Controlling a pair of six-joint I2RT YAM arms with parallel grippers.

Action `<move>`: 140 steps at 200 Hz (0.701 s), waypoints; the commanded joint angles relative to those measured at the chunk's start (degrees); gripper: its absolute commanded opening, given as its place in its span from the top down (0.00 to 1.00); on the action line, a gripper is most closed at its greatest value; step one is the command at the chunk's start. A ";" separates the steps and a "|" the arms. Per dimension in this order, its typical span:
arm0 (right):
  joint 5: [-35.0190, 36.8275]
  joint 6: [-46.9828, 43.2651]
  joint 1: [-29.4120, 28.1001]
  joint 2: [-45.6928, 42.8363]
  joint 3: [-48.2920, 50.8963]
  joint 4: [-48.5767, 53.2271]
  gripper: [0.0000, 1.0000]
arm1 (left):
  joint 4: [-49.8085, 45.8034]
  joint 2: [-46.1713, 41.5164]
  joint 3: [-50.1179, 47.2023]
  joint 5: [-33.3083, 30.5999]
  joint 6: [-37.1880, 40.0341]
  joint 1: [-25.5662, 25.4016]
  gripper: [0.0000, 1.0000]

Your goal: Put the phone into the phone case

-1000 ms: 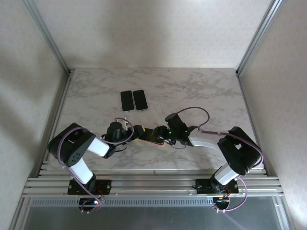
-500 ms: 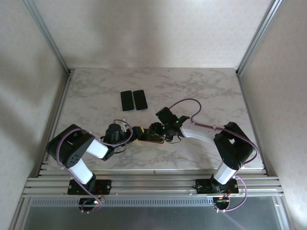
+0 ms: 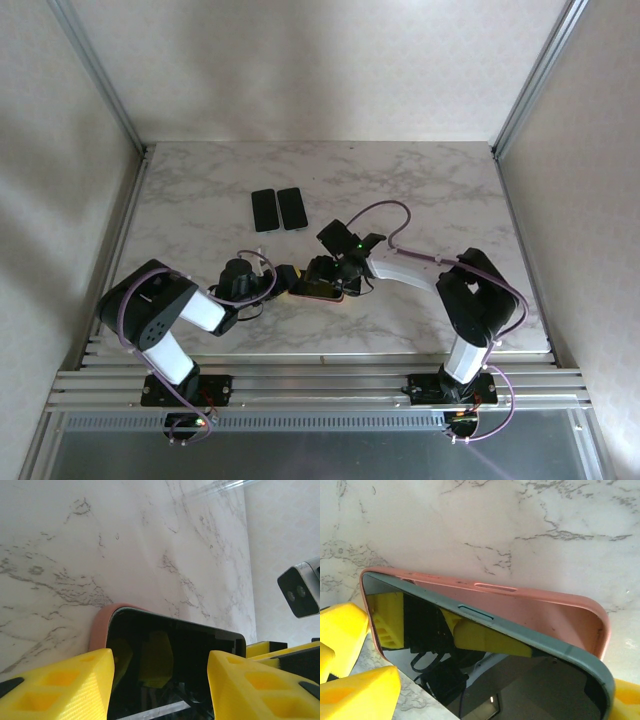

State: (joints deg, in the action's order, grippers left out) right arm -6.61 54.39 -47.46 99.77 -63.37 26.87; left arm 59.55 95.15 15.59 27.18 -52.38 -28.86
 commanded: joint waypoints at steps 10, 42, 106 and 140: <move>1.15 -1.81 -1.28 1.42 -3.77 3.85 0.12 | 1.59 -0.28 -0.57 1.82 -0.48 -0.89 0.48; 1.21 -1.92 -1.42 1.92 -4.47 5.03 0.03 | 2.23 0.11 -0.52 1.96 -0.76 -0.93 0.48; 1.61 -2.01 -1.65 2.32 -5.30 6.06 0.01 | 3.78 0.85 -0.92 2.26 -1.47 -0.92 0.48; 1.62 -2.09 -1.63 2.84 -5.64 6.02 0.01 | 3.92 0.24 -1.22 2.00 -1.51 -0.85 0.48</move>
State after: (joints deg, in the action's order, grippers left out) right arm -5.74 53.08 -48.29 101.45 -66.89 32.25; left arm 61.54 95.44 15.25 27.90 -53.21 -29.17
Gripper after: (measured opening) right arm 0.990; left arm 0.517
